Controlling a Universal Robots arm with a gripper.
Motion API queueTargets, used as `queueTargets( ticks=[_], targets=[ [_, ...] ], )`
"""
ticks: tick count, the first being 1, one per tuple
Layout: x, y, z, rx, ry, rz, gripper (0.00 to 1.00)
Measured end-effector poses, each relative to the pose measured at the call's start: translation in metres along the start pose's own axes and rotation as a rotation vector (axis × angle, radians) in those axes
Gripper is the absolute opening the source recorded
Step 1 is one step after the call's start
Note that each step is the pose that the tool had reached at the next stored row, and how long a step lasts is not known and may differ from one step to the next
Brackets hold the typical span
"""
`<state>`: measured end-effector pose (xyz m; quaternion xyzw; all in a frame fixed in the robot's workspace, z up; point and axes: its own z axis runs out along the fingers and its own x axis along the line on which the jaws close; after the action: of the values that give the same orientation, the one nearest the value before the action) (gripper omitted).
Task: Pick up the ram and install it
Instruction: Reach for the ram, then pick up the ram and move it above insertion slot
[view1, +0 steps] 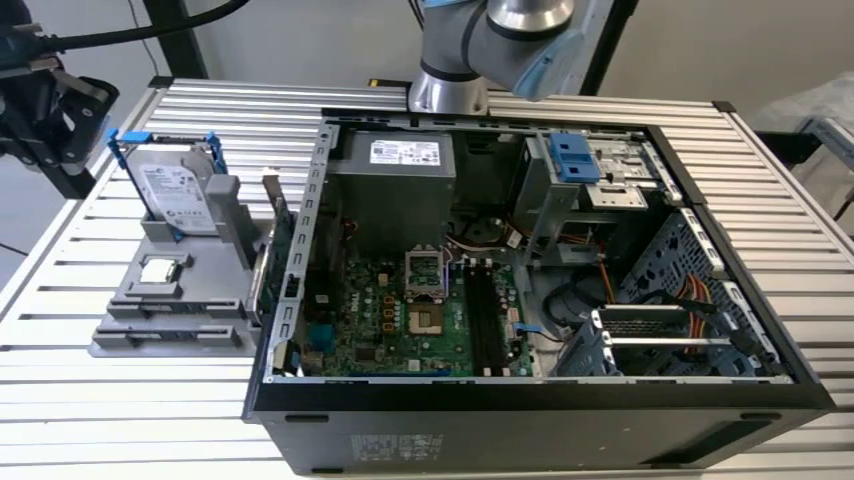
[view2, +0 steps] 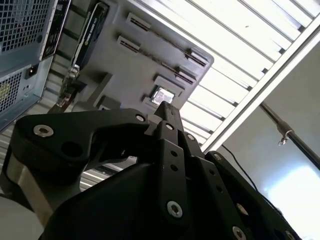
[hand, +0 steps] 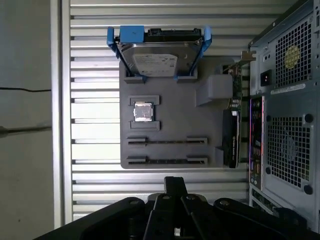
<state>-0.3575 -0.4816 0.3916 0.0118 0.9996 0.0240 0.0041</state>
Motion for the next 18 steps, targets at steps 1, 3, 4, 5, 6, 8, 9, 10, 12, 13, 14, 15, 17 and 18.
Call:
queueTargets(
  ticks=[1, 3, 4, 5, 6, 8, 9, 10, 12, 13, 14, 15, 17, 18],
  targets=[
    [0.0, -0.001, -0.0001, 0.0001, 0.0001, 0.0, 0.0],
    [-0.0001, -0.0031, -0.0001, -0.0001, -0.0001, 0.0, 0.0],
    [-0.0001, -0.0041, -0.0002, 0.0, -0.0001, 0.0, 0.0],
    [-0.0001, -0.0051, -0.0003, 0.0001, 0.0, 0.0, 0.0],
    [-0.0001, -0.0059, -0.0003, 0.0001, 0.0001, 0.0, 0.0],
    [-0.0001, -0.0072, -0.0003, 0.0, 0.0, 0.0, 0.0],
    [-0.0001, -0.0075, -0.0003, 0.0, 0.0, 0.0, 0.0],
    [-0.0001, -0.0076, -0.0004, 0.0, 0.0, 0.0, 0.0],
    [-0.0002, -0.0079, -0.0003, -0.0001, -0.0001, 0.0, 0.0],
    [-0.0002, -0.008, -0.0003, -0.0001, -0.0001, 0.0, 0.0],
    [-0.0002, -0.008, -0.0004, 0.0, 0.0, 0.0, 0.0],
    [-0.0002, -0.0081, -0.0004, 0.0, 0.0, 0.0, 0.0],
    [-0.0002, -0.0085, -0.0004, 0.0, 0.0, 0.0, 0.0],
    [-0.0002, -0.0089, -0.0004, 0.0, 0.0, 0.0, 0.0]
  ],
)
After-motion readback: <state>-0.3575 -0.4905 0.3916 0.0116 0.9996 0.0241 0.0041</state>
